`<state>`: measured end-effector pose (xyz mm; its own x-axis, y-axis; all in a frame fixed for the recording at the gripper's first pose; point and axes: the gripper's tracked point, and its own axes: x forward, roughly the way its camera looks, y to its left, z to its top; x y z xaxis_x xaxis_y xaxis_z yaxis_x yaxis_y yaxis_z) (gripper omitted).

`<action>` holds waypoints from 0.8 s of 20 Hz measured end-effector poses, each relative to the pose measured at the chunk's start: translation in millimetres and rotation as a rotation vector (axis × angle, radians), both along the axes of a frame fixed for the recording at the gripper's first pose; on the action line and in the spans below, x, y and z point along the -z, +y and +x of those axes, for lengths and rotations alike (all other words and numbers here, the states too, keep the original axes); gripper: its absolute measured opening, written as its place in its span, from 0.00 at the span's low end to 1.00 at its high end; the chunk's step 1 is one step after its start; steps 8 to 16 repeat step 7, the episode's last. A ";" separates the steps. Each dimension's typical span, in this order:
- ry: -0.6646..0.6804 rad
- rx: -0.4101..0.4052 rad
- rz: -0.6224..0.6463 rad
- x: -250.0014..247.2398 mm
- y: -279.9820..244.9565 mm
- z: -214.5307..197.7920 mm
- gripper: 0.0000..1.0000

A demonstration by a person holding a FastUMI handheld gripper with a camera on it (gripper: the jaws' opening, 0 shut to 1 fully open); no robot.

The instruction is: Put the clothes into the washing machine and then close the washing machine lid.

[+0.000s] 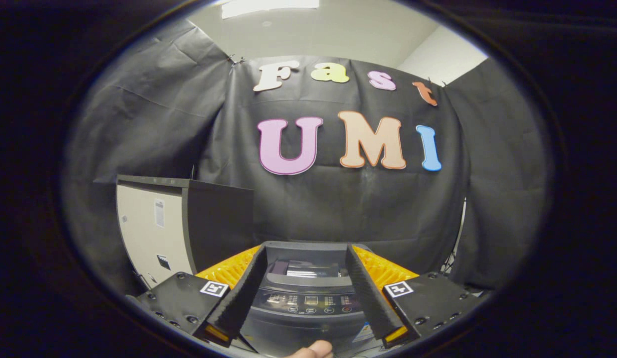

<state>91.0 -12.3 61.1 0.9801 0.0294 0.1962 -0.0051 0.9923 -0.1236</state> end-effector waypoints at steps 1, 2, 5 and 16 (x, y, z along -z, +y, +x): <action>0.000 0.003 -0.012 1.5 -1.4 0.3 0.98; -0.003 0.013 -0.024 2.4 -3.9 -1.0 0.98; -0.012 0.038 -0.036 1.3 -10.3 -1.6 0.98; -0.007 0.040 -0.016 4.0 -14.0 -1.9 0.98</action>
